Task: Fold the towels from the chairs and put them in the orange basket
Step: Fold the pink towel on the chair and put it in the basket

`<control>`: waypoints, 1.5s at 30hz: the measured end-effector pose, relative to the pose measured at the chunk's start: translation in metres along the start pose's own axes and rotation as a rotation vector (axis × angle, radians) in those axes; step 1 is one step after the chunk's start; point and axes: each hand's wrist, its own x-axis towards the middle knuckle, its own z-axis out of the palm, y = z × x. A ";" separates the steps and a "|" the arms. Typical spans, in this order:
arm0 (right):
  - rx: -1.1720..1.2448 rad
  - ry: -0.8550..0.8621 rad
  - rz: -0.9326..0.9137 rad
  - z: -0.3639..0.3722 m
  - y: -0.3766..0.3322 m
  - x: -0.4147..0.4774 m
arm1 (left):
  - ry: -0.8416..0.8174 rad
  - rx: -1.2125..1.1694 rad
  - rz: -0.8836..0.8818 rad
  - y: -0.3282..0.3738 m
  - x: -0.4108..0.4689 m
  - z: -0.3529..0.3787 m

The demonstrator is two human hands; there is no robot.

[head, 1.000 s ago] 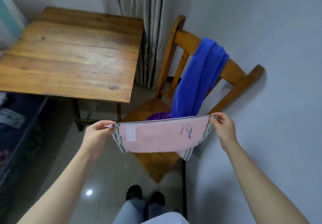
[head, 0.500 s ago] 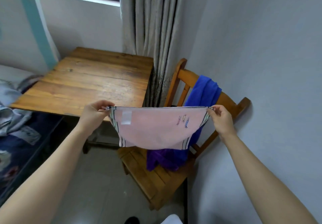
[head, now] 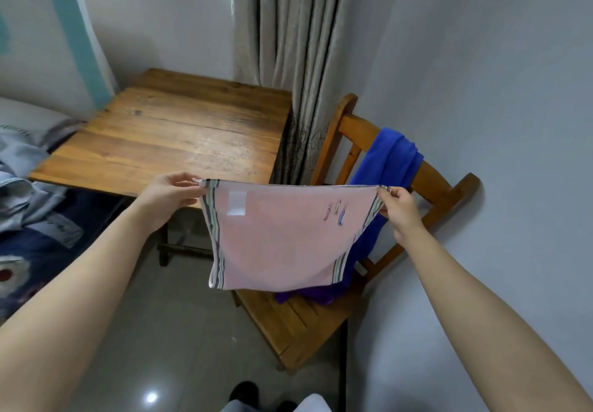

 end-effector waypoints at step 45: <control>-0.192 -0.008 0.489 0.018 0.296 -0.038 | 0.047 0.031 -0.678 -0.327 -0.055 0.075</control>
